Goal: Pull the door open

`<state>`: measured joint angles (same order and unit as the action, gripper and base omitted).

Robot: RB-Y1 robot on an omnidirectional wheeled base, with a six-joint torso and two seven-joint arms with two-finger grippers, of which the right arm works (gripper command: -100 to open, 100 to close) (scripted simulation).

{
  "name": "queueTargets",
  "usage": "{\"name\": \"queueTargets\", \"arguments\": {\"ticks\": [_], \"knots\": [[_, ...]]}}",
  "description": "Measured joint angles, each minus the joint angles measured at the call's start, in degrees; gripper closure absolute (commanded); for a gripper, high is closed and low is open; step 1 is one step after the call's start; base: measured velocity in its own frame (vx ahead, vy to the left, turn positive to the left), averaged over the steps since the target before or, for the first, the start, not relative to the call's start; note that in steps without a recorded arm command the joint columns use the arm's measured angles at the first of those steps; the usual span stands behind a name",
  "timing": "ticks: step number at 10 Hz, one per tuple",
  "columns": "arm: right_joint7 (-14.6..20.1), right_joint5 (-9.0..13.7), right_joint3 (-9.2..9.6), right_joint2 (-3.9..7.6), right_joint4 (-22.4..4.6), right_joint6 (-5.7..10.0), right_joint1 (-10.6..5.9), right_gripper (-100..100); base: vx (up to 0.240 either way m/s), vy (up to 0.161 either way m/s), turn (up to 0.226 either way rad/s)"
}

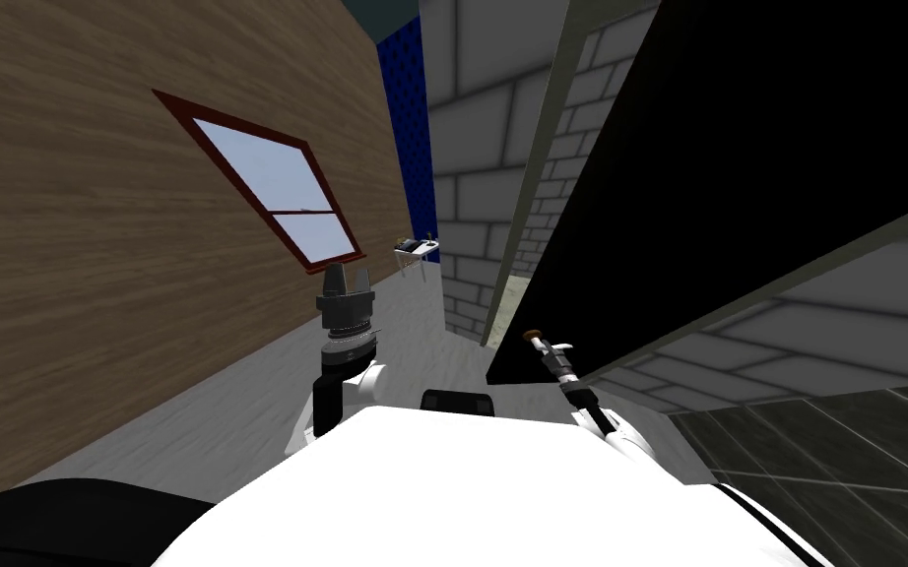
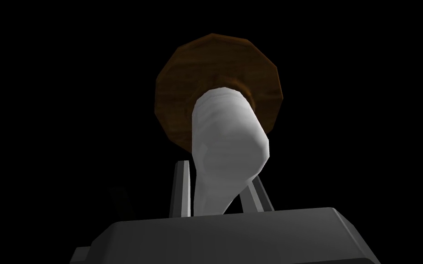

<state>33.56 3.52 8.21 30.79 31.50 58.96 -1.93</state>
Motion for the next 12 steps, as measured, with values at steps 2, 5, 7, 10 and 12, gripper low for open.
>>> {"name": "queueTargets", "arguments": {"ticks": [2, 5, 7, 10, 12], "knots": [[0.7, 0.0, 0.25, 0.82, -0.5, 1.91, 0.9, 100, -0.249, -0.119, 0.272], [1.7, -0.2, 0.95, 1.89, -2.6, 5.51, 1.64, 100, -0.218, -0.089, 0.162], [2.5, -0.2, 1.28, 2.87, -1.4, 6.59, 3.65, 100, -0.169, -0.072, 0.132], [2.9, -0.3, 1.67, 3.17, -2.0, 8.07, 4.27, 100, -0.11, -0.059, 0.107], [3.0, -0.2, 1.66, 3.4, -2.4, 8.74, 4.52, 100, -0.195, -0.098, 0.182]]}}
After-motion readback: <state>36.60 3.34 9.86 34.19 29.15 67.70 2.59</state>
